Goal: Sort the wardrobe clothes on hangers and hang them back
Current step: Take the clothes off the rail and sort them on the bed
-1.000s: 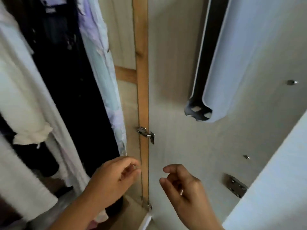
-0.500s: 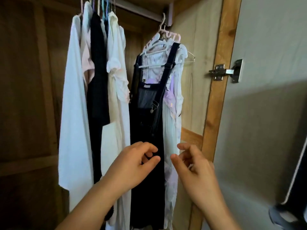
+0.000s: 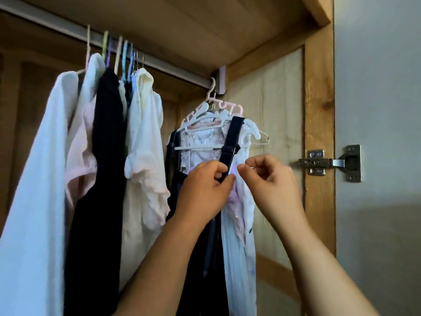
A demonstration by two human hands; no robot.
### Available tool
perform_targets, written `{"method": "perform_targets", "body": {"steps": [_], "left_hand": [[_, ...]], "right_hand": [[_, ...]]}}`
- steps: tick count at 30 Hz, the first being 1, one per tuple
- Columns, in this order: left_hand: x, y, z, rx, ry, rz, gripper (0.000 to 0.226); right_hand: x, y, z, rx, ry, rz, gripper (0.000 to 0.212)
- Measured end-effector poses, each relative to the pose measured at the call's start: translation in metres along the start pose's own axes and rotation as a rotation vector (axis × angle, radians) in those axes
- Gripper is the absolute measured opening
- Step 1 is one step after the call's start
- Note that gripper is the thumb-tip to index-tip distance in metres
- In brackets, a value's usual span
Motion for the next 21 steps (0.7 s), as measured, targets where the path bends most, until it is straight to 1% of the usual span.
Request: {"method": "perform_targets", "body": {"steps": [2, 4, 6, 9, 12, 14, 16, 19, 21], "left_hand": [[-0.016, 0.0, 0.008, 0.005, -0.013, -0.058, 0.011], [-0.031, 0.0, 0.016, 0.013, -0.017, -0.106, 0.013], [-0.045, -0.003, 0.023, 0.011, -0.018, -0.116, 0.015], [-0.062, -0.008, 0.033, 0.025, -0.026, -0.12, 0.015], [-0.073, -0.008, 0.042, 0.029, -0.031, -0.105, 0.013], [-0.078, -0.007, 0.049, -0.003, -0.038, -0.092, 0.014], [-0.082, -0.003, 0.056, -0.014, -0.035, -0.107, 0.01], [-0.088, 0.001, 0.065, -0.022, -0.01, -0.108, 0.008], [-0.091, 0.002, 0.07, -0.044, -0.005, -0.107, 0.008]], "right_hand": [[-0.031, -0.002, 0.001, 0.111, 0.053, -0.062, 0.009], [-0.061, -0.006, 0.002, 0.241, 0.101, -0.088, 0.016], [-0.087, -0.01, 0.001, 0.398, 0.132, -0.086, 0.028], [-0.116, -0.018, 0.0, 0.644, 0.133, -0.064, 0.044], [-0.14, -0.029, -0.003, 0.772, 0.098, -0.022, 0.053], [-0.153, -0.038, -0.003, 0.795, 0.087, 0.006, 0.052], [-0.163, -0.045, -0.002, 0.833, 0.09, 0.015, 0.042], [-0.17, -0.046, -0.007, 0.883, 0.07, 0.002, 0.036], [-0.172, -0.044, -0.014, 0.852, 0.037, -0.028, 0.033]]}}
Point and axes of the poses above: each hand's wrist, its own x-axis away from the middle knuckle, its own y-axis out of the back of the hand, z = x × y, the point moved 1 cm from there along -x, towards the middle knuckle, and after that the axes turned 5 degrees about z, right-handed, at the moved point
